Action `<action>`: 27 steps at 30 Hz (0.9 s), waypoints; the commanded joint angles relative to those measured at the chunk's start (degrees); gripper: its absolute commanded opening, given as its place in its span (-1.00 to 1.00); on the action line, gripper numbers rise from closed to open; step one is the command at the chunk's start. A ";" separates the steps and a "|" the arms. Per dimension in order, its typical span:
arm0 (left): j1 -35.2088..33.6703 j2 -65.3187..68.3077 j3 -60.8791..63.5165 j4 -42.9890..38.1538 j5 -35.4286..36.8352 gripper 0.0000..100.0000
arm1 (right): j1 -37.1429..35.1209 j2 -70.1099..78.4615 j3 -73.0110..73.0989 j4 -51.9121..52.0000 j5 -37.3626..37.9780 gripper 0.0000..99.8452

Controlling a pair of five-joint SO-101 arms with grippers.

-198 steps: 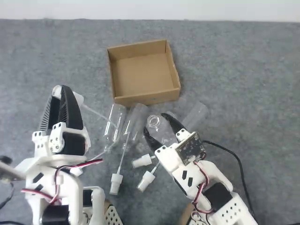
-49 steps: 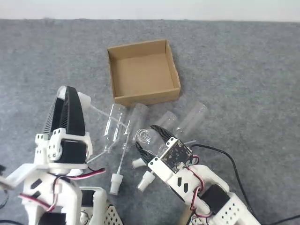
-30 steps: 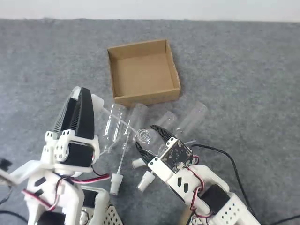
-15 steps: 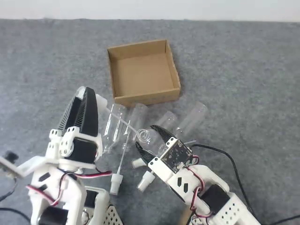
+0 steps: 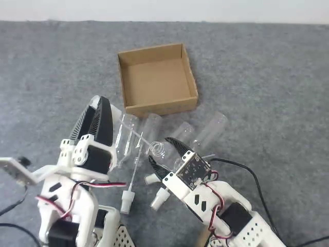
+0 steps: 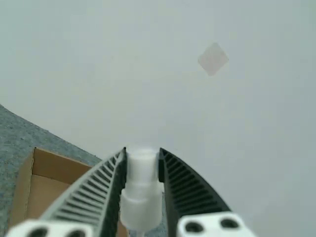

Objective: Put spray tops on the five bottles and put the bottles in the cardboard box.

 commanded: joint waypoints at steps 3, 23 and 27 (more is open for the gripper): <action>0.26 -0.88 -0.04 -1.14 -1.14 -0.98 | -0.22 -1.27 1.32 0.04 1.23 -0.86; 13.80 -0.88 4.62 -1.05 -10.46 -0.98 | 1.80 -1.36 1.23 -0.31 1.14 -0.86; 13.71 -0.88 4.62 -0.97 -10.46 -0.98 | 1.89 -1.36 1.14 -0.31 1.14 -0.86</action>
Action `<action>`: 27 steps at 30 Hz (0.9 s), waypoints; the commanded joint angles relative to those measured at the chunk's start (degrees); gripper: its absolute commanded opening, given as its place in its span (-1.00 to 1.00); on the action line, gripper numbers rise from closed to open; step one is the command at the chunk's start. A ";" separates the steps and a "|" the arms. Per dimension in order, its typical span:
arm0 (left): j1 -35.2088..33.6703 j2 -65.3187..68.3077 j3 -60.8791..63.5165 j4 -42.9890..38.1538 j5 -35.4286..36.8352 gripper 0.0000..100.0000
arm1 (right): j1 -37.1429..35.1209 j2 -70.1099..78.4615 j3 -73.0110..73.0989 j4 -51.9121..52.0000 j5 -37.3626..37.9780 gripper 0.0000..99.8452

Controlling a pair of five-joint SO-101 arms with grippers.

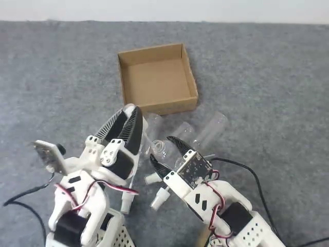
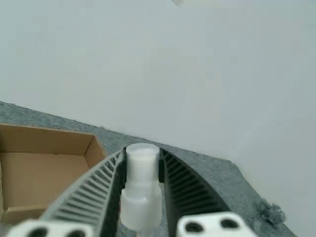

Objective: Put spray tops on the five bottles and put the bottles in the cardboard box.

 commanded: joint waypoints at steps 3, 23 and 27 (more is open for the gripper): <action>0.70 -0.88 -0.40 0.26 -2.64 -0.98 | 0.84 -1.36 1.14 -0.31 1.14 -0.86; 2.99 -0.88 2.33 1.05 -14.51 -0.97 | 0.75 -1.36 1.14 -0.31 1.14 -0.86; 8.53 -0.88 2.68 1.41 -14.51 -0.97 | 0.75 -1.36 1.14 -0.40 1.14 -0.86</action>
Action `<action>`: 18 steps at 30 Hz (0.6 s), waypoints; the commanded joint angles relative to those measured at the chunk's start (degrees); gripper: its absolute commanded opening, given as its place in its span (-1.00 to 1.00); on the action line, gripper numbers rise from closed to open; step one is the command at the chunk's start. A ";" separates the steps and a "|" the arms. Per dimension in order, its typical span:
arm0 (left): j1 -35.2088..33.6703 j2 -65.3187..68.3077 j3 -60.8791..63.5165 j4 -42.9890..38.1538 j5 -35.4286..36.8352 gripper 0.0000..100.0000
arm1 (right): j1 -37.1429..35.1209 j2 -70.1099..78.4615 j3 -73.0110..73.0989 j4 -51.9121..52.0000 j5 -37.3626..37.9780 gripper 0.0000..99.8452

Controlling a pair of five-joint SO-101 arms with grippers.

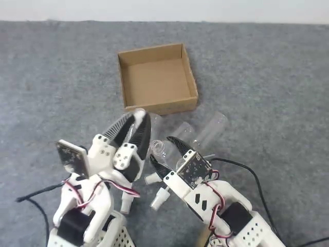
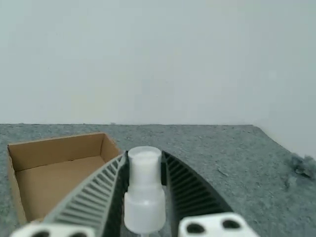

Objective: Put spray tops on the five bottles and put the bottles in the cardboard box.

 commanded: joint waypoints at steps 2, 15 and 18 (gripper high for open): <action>5.45 -0.88 0.84 0.35 -0.79 -0.97 | 0.75 -1.36 1.14 -0.40 0.79 -0.86; 5.71 -0.88 1.63 0.53 -0.79 -0.97 | 0.92 -1.36 1.14 -0.40 0.62 -0.86; 5.71 -0.88 2.15 0.53 -0.79 -0.91 | 0.92 -1.36 1.14 -0.40 0.53 -0.86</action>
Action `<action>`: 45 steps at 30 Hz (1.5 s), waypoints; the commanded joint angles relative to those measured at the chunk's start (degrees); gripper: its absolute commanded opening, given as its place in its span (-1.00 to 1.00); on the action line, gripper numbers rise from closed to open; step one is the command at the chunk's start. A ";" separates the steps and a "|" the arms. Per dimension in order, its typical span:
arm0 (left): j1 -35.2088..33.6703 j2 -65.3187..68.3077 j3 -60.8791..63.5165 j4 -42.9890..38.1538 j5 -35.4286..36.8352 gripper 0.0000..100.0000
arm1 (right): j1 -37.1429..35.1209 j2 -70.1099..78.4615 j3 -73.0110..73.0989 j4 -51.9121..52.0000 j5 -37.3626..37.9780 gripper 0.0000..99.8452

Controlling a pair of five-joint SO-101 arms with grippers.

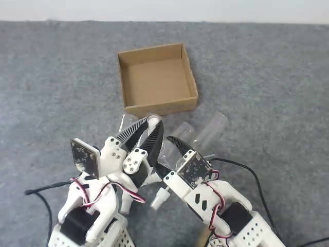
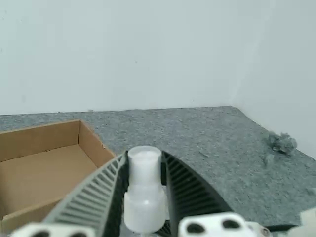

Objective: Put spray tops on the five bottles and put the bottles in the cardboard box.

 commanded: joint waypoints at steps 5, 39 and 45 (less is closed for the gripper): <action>0.26 -0.88 1.19 0.26 -0.35 -0.85 | 0.92 -1.36 1.23 -1.10 0.62 -0.86; -0.26 -0.88 -8.40 12.92 -0.53 -0.48 | 4.26 -1.27 1.32 -1.89 0.44 -0.86; -0.70 -0.97 -9.45 13.89 -0.35 -0.48 | 4.26 -1.19 1.32 -1.80 0.44 -0.86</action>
